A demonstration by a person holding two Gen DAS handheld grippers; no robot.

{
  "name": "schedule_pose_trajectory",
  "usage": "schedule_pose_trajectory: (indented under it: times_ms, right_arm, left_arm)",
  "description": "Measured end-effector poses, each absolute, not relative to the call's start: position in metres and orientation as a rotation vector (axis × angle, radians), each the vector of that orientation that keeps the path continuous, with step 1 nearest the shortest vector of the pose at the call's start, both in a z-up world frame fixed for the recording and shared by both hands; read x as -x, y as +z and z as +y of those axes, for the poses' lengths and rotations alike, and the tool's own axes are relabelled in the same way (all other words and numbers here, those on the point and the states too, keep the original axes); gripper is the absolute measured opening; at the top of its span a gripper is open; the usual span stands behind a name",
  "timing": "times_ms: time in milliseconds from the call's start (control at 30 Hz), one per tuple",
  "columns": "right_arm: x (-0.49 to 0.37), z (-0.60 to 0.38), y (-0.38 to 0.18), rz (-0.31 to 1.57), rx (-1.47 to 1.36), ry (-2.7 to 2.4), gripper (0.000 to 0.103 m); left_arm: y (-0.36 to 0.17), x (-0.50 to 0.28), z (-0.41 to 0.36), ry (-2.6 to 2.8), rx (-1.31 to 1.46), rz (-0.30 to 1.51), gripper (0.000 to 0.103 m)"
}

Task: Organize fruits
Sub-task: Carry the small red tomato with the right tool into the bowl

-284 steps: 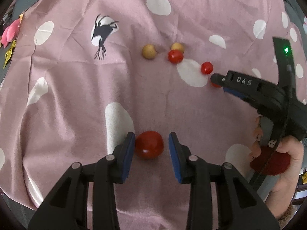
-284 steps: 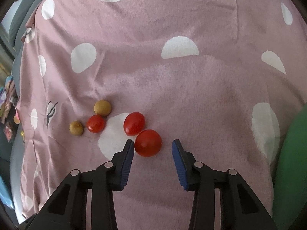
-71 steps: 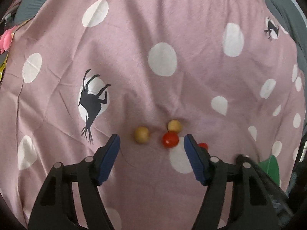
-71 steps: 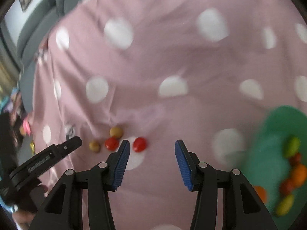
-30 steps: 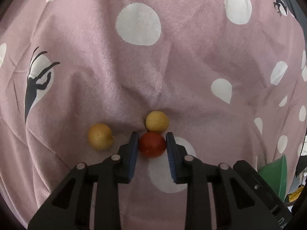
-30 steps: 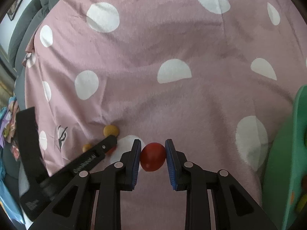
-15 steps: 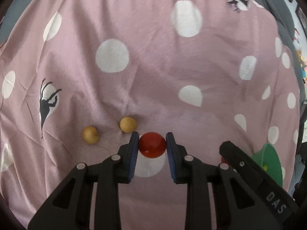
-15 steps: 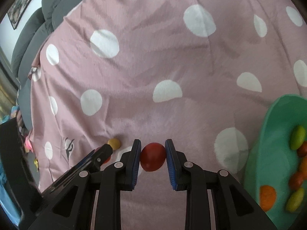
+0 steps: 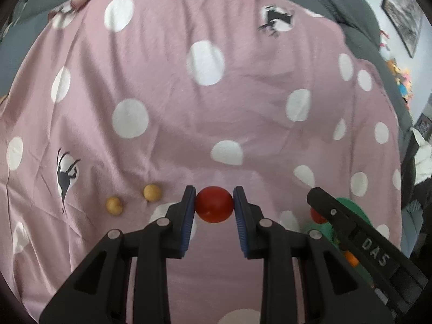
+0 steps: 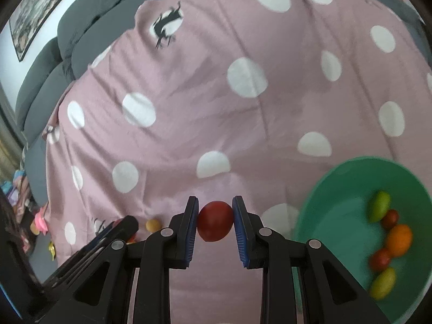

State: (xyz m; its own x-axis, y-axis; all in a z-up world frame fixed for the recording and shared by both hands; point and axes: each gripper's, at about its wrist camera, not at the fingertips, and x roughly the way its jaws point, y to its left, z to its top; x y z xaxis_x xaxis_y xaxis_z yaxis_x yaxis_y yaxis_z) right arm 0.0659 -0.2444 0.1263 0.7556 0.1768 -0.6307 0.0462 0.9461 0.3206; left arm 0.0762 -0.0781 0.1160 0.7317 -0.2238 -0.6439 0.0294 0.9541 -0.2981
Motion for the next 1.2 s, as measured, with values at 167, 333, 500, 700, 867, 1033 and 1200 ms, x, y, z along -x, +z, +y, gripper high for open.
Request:
schedule_pose_trajectory:
  times_ms: [167, 333, 500, 700, 867, 1033, 1200]
  right_arm:
    - [-0.057, -0.262, 0.135, 0.686, -0.339, 0.028, 0.028]
    - [-0.046, -0.279, 0.142, 0.665, -0.316, -0.053, 0.028]
    - [-0.034, -0.297, 0.14, 0.659, -0.329, -0.101, 0.028]
    - [-0.023, -0.314, 0.127, 0.682, -0.355, -0.15, 0.028]
    - [-0.019, -0.331, 0.123, 0.693, -0.357, -0.218, 0.028]
    - [-0.016, -0.35, 0.117, 0.706, -0.374, -0.281, 0.028]
    - [-0.009, -0.363, 0.115, 0.702, -0.397, -0.323, 0.028]
  left_arm:
    - [0.129, -0.067, -0.092, -0.181, 0.247, 0.717, 0.028]
    - [0.137, -0.06, -0.107, -0.224, 0.208, 0.705, 0.028]
    - [0.139, -0.055, -0.127, -0.28, 0.17, 0.7, 0.028]
    - [0.139, -0.049, -0.153, -0.347, 0.122, 0.71, 0.028]
    - [0.133, -0.044, -0.177, -0.396, 0.079, 0.723, 0.028]
    - [0.125, -0.039, -0.198, -0.449, 0.048, 0.752, 0.028]
    - [0.119, -0.039, -0.21, -0.489, 0.04, 0.773, 0.028]
